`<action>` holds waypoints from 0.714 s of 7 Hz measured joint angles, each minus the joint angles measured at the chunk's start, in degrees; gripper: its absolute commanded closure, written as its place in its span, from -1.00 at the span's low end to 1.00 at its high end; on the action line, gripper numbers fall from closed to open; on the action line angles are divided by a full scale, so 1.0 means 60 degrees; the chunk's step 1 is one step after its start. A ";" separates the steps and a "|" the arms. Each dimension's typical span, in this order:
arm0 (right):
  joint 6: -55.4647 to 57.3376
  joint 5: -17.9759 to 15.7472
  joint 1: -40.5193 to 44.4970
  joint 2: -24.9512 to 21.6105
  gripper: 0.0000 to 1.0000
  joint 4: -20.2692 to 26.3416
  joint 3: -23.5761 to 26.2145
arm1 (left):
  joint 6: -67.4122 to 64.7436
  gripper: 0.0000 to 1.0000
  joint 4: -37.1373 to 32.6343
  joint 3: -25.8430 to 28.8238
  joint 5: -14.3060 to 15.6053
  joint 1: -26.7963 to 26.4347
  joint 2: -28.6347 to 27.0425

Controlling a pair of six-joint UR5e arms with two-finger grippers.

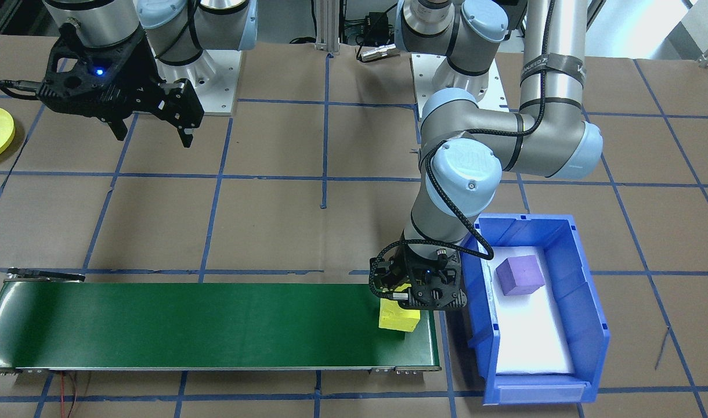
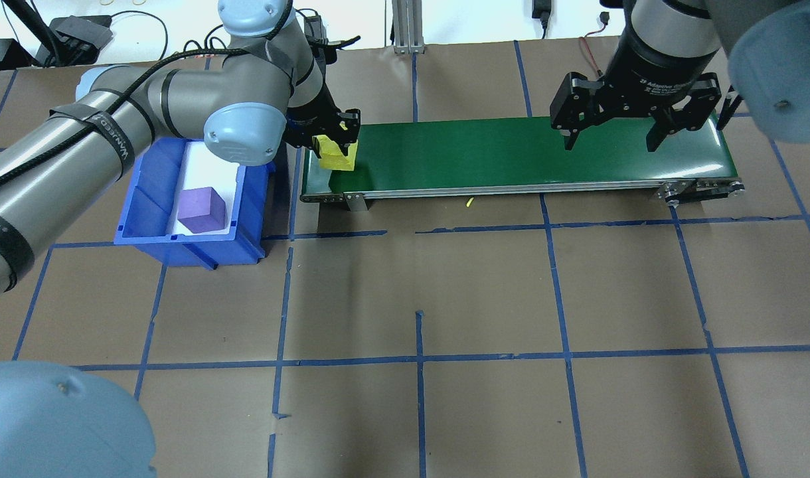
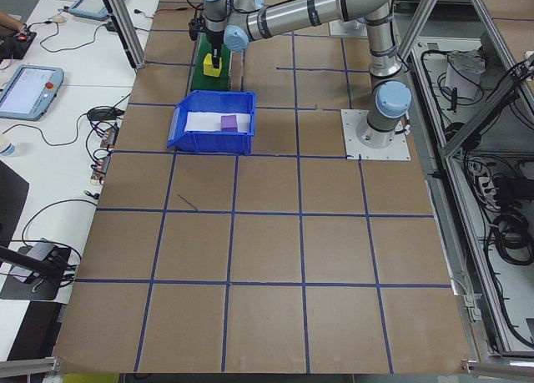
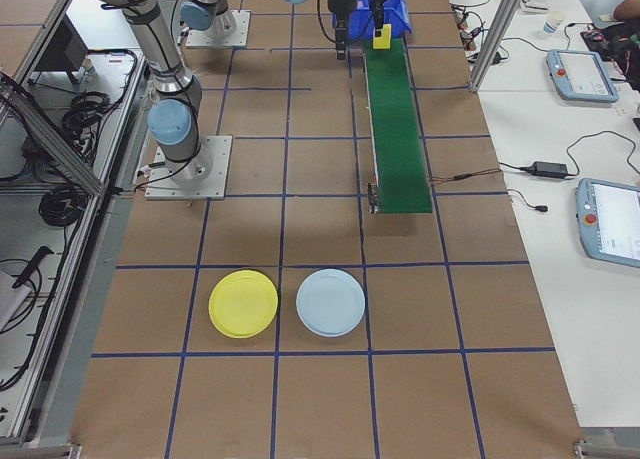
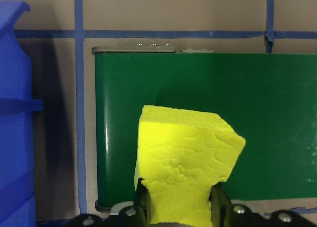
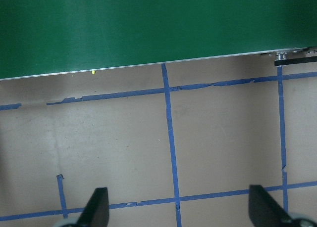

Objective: Move block left to right into plate

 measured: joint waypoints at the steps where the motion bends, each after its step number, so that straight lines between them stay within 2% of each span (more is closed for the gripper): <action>1: -0.0024 0.0003 0.0006 0.0002 -1.00 -0.0026 -0.0006 | -0.0009 -0.68 0.0091 -0.0039 0.0001 -0.0004 -0.0010; 2: -0.0061 -0.0026 0.0007 0.0001 -1.00 -0.0039 -0.0041 | -0.0006 -0.88 0.0133 -0.0012 0.0001 -0.0006 0.0022; 4: -0.0026 -0.0041 -0.0003 0.0016 -1.00 -0.0098 -0.0054 | 0.0106 -0.94 -0.0056 0.0125 0.0096 0.0035 0.0580; 5: 0.0031 -0.0004 -0.0016 0.0075 -1.00 -0.0319 -0.0040 | 0.0298 -0.94 -0.0334 0.0153 0.0368 0.0205 0.0900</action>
